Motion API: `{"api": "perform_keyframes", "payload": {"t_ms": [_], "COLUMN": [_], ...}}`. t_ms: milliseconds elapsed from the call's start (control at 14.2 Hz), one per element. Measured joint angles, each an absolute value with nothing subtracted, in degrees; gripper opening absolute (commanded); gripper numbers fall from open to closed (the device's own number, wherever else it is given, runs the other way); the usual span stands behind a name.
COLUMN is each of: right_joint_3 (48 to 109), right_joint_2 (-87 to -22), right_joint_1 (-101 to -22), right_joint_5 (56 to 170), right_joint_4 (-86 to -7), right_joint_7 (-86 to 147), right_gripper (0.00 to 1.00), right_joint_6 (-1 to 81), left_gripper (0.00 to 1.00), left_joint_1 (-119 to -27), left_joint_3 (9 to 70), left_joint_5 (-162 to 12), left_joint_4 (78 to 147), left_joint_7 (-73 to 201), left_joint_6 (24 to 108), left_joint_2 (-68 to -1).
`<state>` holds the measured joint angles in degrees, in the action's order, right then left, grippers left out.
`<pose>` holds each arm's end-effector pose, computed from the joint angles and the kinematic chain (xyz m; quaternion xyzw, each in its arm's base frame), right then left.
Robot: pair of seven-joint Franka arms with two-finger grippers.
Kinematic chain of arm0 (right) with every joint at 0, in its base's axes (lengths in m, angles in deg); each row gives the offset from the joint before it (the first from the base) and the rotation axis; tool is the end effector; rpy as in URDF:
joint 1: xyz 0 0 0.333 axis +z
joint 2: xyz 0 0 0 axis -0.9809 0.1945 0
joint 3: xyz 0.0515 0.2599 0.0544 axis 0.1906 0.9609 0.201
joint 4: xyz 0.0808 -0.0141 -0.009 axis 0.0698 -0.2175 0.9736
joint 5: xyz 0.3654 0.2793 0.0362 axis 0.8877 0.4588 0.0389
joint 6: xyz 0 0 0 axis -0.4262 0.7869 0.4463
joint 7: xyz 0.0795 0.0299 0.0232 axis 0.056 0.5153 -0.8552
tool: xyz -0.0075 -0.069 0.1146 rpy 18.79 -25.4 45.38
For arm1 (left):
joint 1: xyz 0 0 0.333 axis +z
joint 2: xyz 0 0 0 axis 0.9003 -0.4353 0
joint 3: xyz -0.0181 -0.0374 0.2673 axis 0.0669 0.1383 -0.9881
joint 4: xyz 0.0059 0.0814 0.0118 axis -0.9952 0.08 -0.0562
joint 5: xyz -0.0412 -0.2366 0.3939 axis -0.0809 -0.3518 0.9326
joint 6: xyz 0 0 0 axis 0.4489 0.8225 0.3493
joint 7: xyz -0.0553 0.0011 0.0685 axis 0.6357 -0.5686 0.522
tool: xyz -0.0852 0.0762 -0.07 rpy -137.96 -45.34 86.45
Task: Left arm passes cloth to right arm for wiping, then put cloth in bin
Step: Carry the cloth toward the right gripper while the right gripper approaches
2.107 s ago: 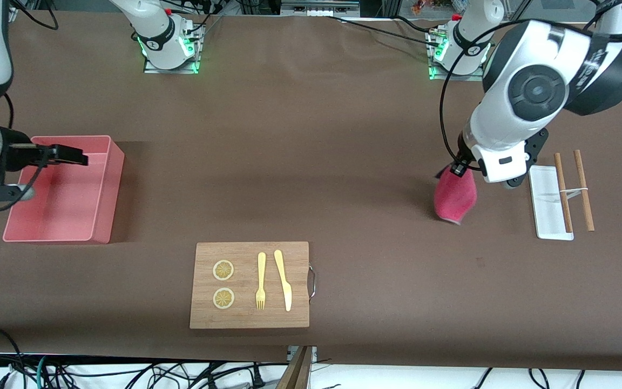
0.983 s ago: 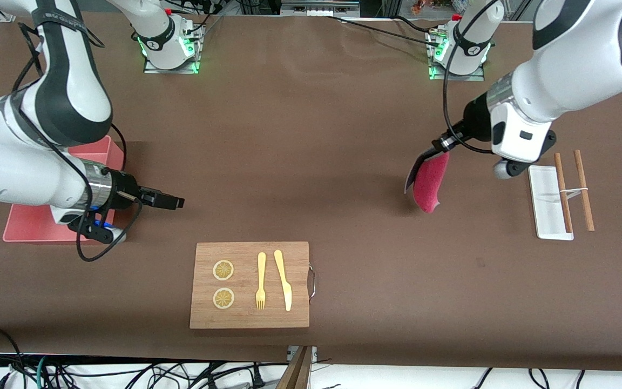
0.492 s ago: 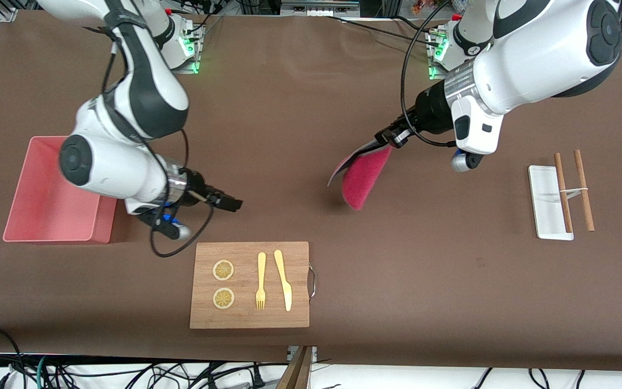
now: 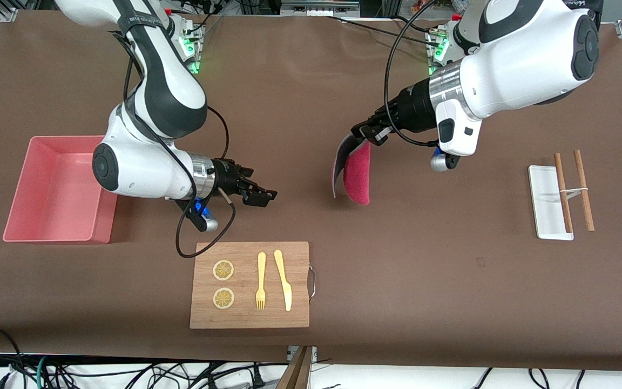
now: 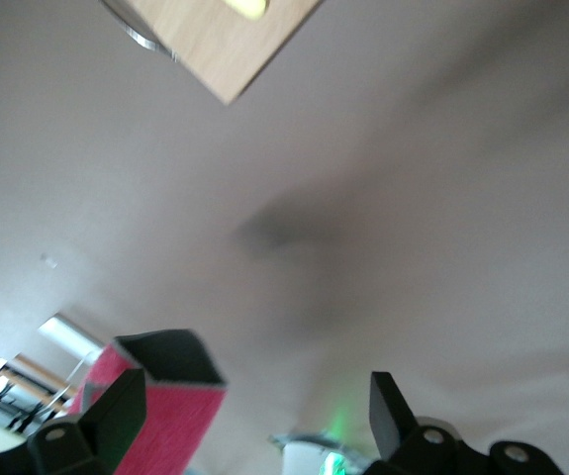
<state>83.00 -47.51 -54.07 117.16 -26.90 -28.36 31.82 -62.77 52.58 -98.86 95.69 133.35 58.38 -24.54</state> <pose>0.6620 0.3699 0.3331 -0.8796 0.3449 0.2208 0.2421 0.6183 -0.3707 0.5160 0.8285 0.4345 -0.2072 0.2861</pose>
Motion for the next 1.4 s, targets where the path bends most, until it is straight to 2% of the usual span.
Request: {"api": "perform_keyframes", "payload": {"t_ms": [492,1124,1404], "right_joint_3": [83.1,81.3,81.7], "right_joint_2": [-46.4,-46.4,-46.3], "right_joint_1": [-47.8,-50.6,-49.0], "right_joint_5": [119.2,118.9,118.2], "right_joint_4": [-26.9,-24.0,-23.8], "right_joint_7": [-35.2,-27.5,-25.9], "right_gripper": [1.0,1.0,1.0], "right_joint_6": [36.9,37.0,37.0], "left_gripper": [0.0,0.0,0.0], "left_joint_1": [-63.8,-63.8,-63.8], "left_joint_3": [56.2,56.2,56.2], "left_joint_5": [-98.9,-98.9,-98.9], "left_joint_4": [95.8,95.8,95.8], "left_joint_7": [136.2,136.2,136.2], "left_joint_6": [64.2,64.4,64.4], "left_joint_2": [-27.1,-27.3,-27.3]}}
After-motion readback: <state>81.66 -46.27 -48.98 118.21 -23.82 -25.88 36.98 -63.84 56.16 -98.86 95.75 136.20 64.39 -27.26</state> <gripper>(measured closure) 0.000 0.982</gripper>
